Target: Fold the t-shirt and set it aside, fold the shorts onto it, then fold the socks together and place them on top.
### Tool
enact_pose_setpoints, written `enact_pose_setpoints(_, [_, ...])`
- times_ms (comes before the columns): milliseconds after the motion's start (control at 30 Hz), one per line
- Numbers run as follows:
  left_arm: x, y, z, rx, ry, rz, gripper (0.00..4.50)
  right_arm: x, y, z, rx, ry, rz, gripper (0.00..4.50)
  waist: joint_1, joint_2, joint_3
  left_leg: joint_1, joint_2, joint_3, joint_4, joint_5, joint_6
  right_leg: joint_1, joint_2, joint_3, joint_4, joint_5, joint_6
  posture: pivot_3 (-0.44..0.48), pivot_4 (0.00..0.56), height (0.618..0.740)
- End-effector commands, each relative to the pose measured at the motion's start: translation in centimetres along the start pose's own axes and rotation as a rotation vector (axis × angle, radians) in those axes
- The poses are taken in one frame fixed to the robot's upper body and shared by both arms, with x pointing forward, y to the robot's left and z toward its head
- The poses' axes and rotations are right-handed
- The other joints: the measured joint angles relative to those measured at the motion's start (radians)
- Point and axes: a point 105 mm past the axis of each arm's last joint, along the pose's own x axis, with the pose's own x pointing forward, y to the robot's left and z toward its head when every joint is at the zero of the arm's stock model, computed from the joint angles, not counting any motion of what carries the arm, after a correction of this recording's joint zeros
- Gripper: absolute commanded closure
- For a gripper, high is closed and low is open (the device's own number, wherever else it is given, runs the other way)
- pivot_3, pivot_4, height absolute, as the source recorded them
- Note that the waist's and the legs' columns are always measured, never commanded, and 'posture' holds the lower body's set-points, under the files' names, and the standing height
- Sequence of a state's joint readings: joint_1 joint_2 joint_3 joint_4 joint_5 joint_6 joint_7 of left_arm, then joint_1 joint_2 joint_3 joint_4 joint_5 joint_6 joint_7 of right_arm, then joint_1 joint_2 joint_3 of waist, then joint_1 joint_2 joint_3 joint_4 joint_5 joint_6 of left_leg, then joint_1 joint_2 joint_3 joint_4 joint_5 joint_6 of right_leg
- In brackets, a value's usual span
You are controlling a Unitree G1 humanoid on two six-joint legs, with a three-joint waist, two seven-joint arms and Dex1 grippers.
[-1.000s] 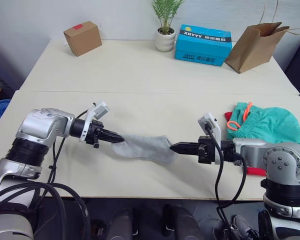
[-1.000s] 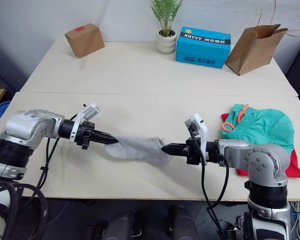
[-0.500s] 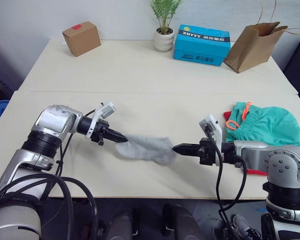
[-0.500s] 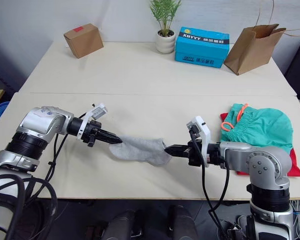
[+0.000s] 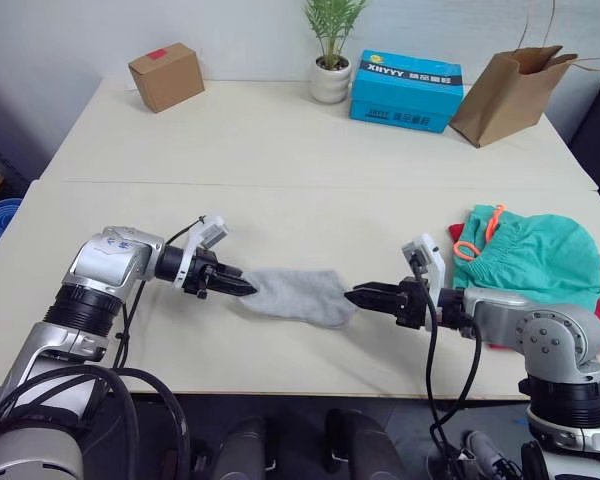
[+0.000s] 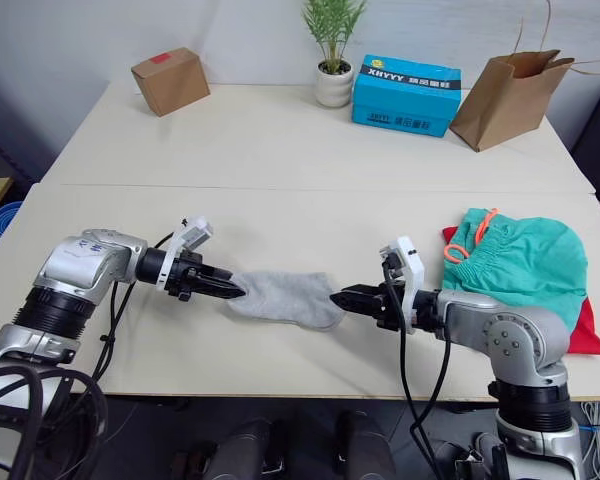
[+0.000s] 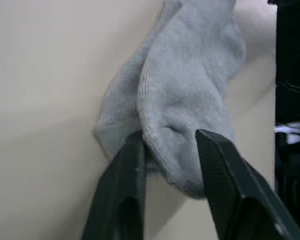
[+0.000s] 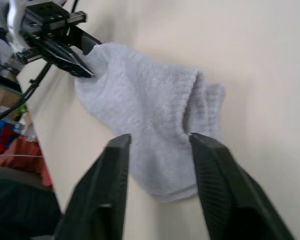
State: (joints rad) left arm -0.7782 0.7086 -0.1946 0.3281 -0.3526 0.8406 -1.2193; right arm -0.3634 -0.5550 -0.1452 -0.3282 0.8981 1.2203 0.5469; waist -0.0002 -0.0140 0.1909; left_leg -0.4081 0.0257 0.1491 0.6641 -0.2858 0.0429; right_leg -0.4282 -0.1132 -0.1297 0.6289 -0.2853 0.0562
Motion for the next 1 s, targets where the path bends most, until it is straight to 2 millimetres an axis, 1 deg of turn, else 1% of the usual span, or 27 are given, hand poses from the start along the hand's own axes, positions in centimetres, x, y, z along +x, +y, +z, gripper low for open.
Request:
enact_pose_setpoints(33, [-1.3,-0.4,2.3,0.129,-0.155,0.023,1.65,-1.2,0.2,1.1,-0.134,-0.049,-0.001,1.23,-0.001,0.000,0.000,0.000,0.000,0.000,0.000,0.000,0.000,0.000,0.000,0.000,0.000,0.000,0.000,0.000,0.150,0.740])
enact_pose_setpoints(133, [-2.7,-1.4,2.9,0.173,-0.244,0.009,1.65,-2.0,1.3,2.8,-0.244,-0.140,0.063,1.23,-0.007,0.000,0.000,0.000,0.000,0.000,0.000,0.000,0.001,0.000,0.000,0.000,-0.001,0.000,0.001,0.000,0.150,0.740])
enact_pose_setpoints(167, [-3.3,-1.9,3.1,0.201,-0.269,0.002,1.65,-1.9,2.1,3.2,-0.272,-0.160,0.107,1.23,-0.009,0.000,0.000,0.000,0.000,0.001,0.000,0.000,0.000,0.000,0.000,0.000,0.000,0.000,0.001,0.000,0.150,0.740])
enact_pose_setpoints(233, [-3.8,-3.7,3.4,0.267,-0.311,-0.073,1.65,-1.1,3.2,3.7,-0.346,-0.196,0.154,1.66,-0.013,0.000,0.000,0.001,0.001,0.001,0.000,0.000,-0.001,0.000,0.001,0.000,0.000,0.000,0.001,0.000,0.150,0.740])
enact_pose_setpoints(267, [-3.7,-4.1,3.5,0.296,-0.322,-0.071,1.84,-0.3,3.7,3.7,-0.404,-0.208,0.168,1.86,-0.015,0.000,0.000,0.001,0.001,0.001,-0.001,0.000,-0.001,0.000,0.001,0.000,0.000,0.000,0.001,0.000,0.150,0.740])
enact_pose_setpoints(300, [-3.4,-4.2,3.4,0.312,-0.324,-0.064,2.05,0.3,3.9,3.7,-0.451,-0.214,0.169,2.19,-0.013,0.000,0.000,0.001,0.001,0.001,-0.001,0.001,-0.001,0.000,0.001,0.000,0.000,0.000,0.001,0.000,0.150,0.740])
enact_pose_setpoints(333, [-2.7,-4.3,3.3,0.351,-0.325,-0.047,2.29,1.2,4.3,3.5,-0.519,-0.221,0.178,2.55,-0.013,0.000,0.000,0.002,0.001,0.001,-0.001,0.001,-0.002,0.001,0.001,0.000,0.001,0.000,0.001,0.000,0.150,0.740])
enact_pose_setpoints(400, [-1.5,-4.6,3.2,0.392,-0.334,-0.033,2.89,2.4,4.6,3.3,-0.608,-0.229,0.182,3.27,-0.010,0.000,0.000,0.002,0.001,0.001,-0.001,0.001,-0.002,0.001,0.001,0.000,0.001,0.000,0.001,0.000,0.150,0.740])
enact_pose_setpoints(500, [1.1,-4.8,1.2,0.484,-0.259,-0.005,3.92,4.9,4.5,1.5,-0.625,-0.175,0.180,4.37,-0.004,0.000,0.000,0.002,0.000,0.001,0.000,0.001,-0.002,0.001,0.001,0.000,0.001,0.000,0.001,0.000,0.150,0.740])
enact_pose_setpoints(533, [1.9,-4.8,0.5,0.480,-0.248,0.004,4.22,5.5,4.2,0.9,-0.627,-0.154,0.160,4.50,-0.003,-0.001,0.000,0.002,0.000,0.001,0.000,0.001,-0.002,0.001,0.001,0.001,0.001,0.000,0.001,0.000,0.150,0.740])
enact_pose_setpoints(567, [2.5,-4.6,0.0,0.471,-0.246,0.024,4.46,6.0,3.4,0.1,-0.635,-0.118,0.124,4.50,-0.001,-0.001,0.000,0.002,0.000,0.001,0.000,0.001,-0.002,0.002,0.001,0.000,0.001,0.000,0.001,0.000,0.150,0.740])
enact_pose_setpoints(633, [3.6,-3.8,-1.3,0.437,-0.254,0.079,4.46,6.4,1.9,-1.7,-0.691,-0.046,0.070,4.50,0.000,-0.001,0.000,0.001,0.000,0.001,0.000,0.001,-0.001,0.001,0.001,0.000,0.001,0.000,0.001,0.000,0.150,0.740])
enact_pose_setpoints(733, [4.4,-2.7,-3.3,0.398,-0.260,0.159,4.46,6.8,0.4,-2.8,-0.693,-0.052,0.005,4.50,-0.002,-0.001,-0.001,0.002,0.000,0.001,0.000,0.001,-0.001,0.001,0.000,0.000,0.001,0.000,0.001,0.000,0.150,0.740])
enact_pose_setpoints(800, [4.5,-1.9,-3.9,0.353,-0.291,0.215,4.46,6.5,-0.6,-3.6,-0.701,-0.046,-0.025,4.50,-0.004,-0.001,-0.001,0.002,0.000,0.001,0.000,0.001,-0.001,0.002,0.001,0.000,0.001,0.000,0.001,0.000,0.150,0.740])
enact_pose_setpoints(833, [4.5,-1.8,-4.2,0.343,-0.296,0.223,4.46,6.3,-1.1,-3.6,-0.685,-0.064,-0.045,4.50,-0.004,-0.002,-0.001,0.003,0.001,0.001,0.000,0.001,-0.001,0.003,0.001,0.000,0.001,0.000,0.000,0.000,0.150,0.740])
enact_pose_setpoints(933, [4.4,-1.8,-4.6,0.333,-0.300,0.229,4.46,5.2,-2.5,-3.7,-0.661,-0.084,-0.097,4.50,-0.002,-0.002,-0.002,0.005,0.001,0.000,0.000,0.001,-0.001,0.004,0.000,0.000,0.001,0.001,0.000,0.000,0.150,0.740])
enact_pose_setpoints(1000, [4.1,-2.1,-4.8,0.324,-0.308,0.216,4.46,4.4,-3.1,-4.3,-0.682,-0.046,-0.099,4.50,-0.001,-0.002,-0.002,0.006,0.001,0.000,0.000,0.001,-0.001,0.005,0.000,-0.001,0.001,0.001,0.000,0.000,0.150,0.740])
